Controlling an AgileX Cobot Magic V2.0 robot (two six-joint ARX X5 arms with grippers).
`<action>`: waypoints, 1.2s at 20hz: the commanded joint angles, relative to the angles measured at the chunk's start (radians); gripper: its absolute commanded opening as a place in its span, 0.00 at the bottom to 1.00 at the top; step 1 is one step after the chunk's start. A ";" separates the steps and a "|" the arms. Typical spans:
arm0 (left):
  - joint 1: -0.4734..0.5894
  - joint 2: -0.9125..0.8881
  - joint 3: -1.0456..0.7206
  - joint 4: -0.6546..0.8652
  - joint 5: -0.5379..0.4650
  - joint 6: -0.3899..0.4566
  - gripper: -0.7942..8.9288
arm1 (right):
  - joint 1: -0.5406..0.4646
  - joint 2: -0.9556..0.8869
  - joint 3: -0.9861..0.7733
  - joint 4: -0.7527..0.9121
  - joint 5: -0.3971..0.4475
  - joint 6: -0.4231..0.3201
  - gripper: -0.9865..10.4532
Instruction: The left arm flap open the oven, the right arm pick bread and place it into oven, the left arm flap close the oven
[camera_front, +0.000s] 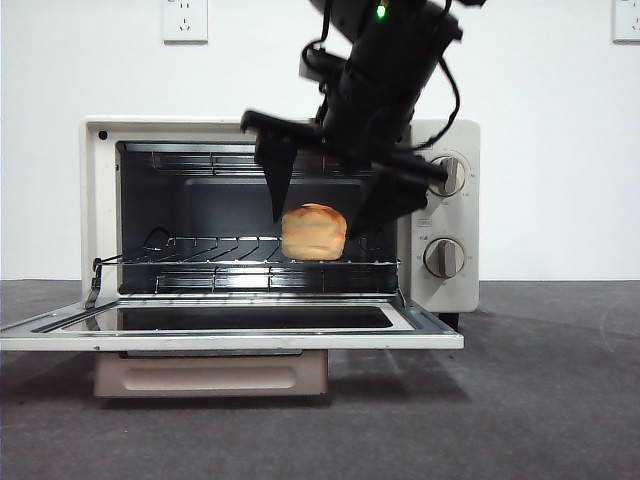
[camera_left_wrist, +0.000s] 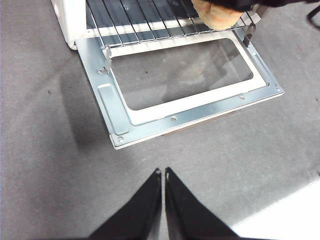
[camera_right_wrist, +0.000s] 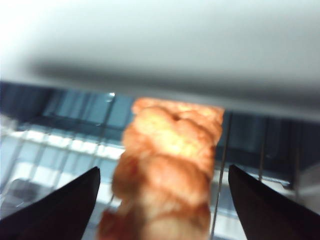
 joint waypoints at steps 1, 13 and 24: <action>-0.001 0.002 0.005 0.016 0.002 0.010 0.10 | 0.014 -0.040 0.020 -0.037 0.000 -0.032 0.44; -0.001 0.050 0.003 0.201 0.002 -0.060 0.10 | 0.057 -0.377 0.019 -0.380 -0.128 -0.389 0.44; 0.095 0.269 -0.176 0.571 0.157 -0.170 0.10 | 0.029 -0.729 -0.204 -0.468 -0.241 -0.466 0.44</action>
